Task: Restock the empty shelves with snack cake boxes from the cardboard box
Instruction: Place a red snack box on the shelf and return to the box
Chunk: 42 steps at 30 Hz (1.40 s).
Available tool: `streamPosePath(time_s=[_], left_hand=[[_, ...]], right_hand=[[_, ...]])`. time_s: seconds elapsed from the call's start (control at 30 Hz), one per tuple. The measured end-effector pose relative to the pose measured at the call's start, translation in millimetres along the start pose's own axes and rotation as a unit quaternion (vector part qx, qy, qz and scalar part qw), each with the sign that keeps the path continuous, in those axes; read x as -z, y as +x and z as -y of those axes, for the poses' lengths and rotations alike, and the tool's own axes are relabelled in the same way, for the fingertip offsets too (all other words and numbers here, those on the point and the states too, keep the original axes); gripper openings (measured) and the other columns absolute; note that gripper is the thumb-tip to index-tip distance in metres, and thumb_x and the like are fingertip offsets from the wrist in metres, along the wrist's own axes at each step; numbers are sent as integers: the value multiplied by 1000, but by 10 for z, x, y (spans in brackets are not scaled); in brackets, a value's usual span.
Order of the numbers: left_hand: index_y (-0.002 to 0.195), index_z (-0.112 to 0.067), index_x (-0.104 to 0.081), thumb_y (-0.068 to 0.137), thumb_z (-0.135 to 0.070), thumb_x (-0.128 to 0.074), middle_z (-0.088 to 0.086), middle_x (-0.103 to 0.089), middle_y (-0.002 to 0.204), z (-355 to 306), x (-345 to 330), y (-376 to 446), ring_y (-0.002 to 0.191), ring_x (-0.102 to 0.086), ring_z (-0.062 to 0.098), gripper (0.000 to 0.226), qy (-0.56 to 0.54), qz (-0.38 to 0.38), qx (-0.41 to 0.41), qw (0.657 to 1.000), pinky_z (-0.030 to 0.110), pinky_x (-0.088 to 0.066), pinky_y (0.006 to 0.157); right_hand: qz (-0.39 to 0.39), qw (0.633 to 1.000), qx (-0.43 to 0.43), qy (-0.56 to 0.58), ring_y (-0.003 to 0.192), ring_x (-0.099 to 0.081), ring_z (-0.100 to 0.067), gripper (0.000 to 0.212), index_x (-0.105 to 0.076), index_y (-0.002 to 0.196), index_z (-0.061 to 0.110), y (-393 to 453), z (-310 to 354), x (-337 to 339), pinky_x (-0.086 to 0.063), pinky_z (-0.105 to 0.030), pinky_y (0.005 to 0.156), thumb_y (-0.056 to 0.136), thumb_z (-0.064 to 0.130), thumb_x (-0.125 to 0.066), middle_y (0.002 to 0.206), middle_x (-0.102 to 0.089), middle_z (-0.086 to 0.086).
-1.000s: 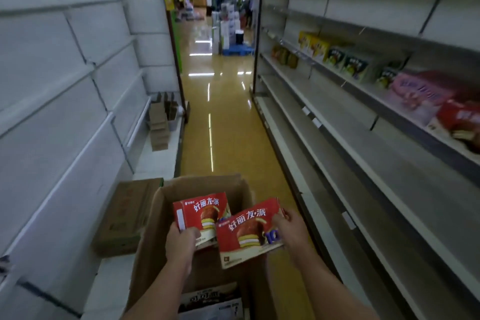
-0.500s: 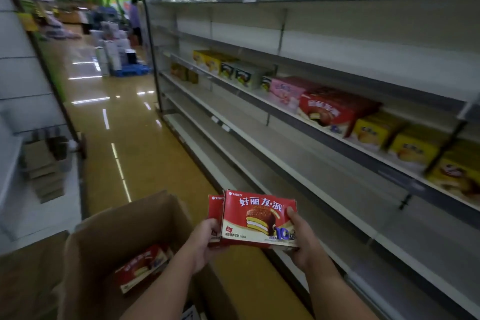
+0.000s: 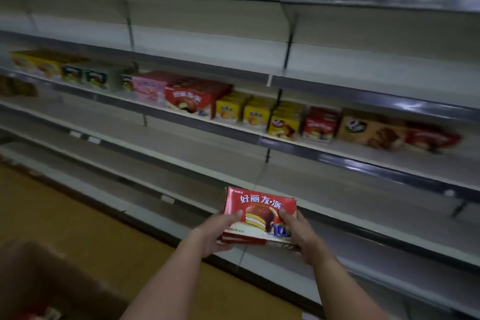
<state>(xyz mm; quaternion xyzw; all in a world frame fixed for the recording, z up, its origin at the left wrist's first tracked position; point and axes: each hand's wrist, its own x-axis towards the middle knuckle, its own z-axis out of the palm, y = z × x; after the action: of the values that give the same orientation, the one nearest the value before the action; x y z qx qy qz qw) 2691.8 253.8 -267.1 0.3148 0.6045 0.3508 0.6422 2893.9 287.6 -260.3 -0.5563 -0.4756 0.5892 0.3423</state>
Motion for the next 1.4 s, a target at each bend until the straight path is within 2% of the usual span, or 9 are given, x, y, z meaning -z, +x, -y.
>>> streamPosePath(time_s=[0.1,0.27,0.37,0.47,0.63,0.83,1.1,1.27,1.4], left_hand=[[113,-5,-58,89,-15,-64,11,-70,100,-127,-532,92,88,-66,21,27,9,42,7,999,36,-54,80],[120,-4,-51,84,6,-61,15,-68,109,-291,-1498,260,92,-69,25,38,34,86,-37,995,31,-57,69],[123,-11,-46,77,13,-62,11,-65,112,-334,-2125,325,101,-64,25,55,69,93,-66,991,37,-53,86],[123,-18,-30,73,12,-66,6,-60,107,-341,-2690,392,101,-58,20,68,99,44,-105,989,37,-46,94],[116,-20,-33,76,11,-68,1,-57,99,-301,-3606,492,96,-56,19,62,105,39,-135,985,33,-45,86],[123,-19,-44,76,5,-73,5,-61,112,-348,-4387,661,106,-58,23,60,139,32,-163,976,36,-49,91],[125,-16,-52,79,-6,-75,5,-62,119,-608,-4907,1035,110,-58,24,53,191,1,-201,961,37,-46,94],[123,-14,-53,79,0,-72,7,-63,117,-903,-5108,1411,102,-57,20,50,172,9,-230,958,33,-46,86],[130,-12,-48,77,4,-71,9,-60,122,-1242,-5250,1782,114,-56,26,60,190,6,-231,954,38,-47,96]], right_hand=[[-16,1000,-13,1,81,-69,-20,19,-52,116,26,-115,2,537,-52,-34,77,97,29,-52,101,-70,-7],[-24,1000,-11,-11,112,-55,-31,45,-52,117,17,-343,23,1464,-40,-52,104,74,6,-61,116,-61,-12],[-55,998,13,4,111,-58,-29,53,-54,118,23,-460,-17,2051,-42,-52,103,68,10,-67,114,-65,-9],[-87,996,15,12,106,-60,-27,51,-50,121,26,-575,-27,2560,-49,-45,93,80,0,-64,112,-64,-9],[-146,989,16,0,96,-58,-15,45,-46,122,20,-701,-113,3351,-47,-27,74,85,0,-64,111,-61,-6],[-223,975,11,0,116,-54,-26,57,-35,132,8,-704,-168,4066,-44,-42,99,85,5,-68,124,-55,-13],[-273,961,42,-35,110,-57,-23,55,-43,132,12,-402,-109,4572,-45,-38,93,85,20,-70,123,-59,-9],[-291,955,35,-55,107,-58,-21,43,-50,126,14,-12,29,4822,-46,-39,95,87,15,-67,117,-61,-5],[-300,949,47,-86,107,-60,-21,41,-54,122,19,421,222,5050,-48,-49,98,84,21,-70,113,-64,0]])
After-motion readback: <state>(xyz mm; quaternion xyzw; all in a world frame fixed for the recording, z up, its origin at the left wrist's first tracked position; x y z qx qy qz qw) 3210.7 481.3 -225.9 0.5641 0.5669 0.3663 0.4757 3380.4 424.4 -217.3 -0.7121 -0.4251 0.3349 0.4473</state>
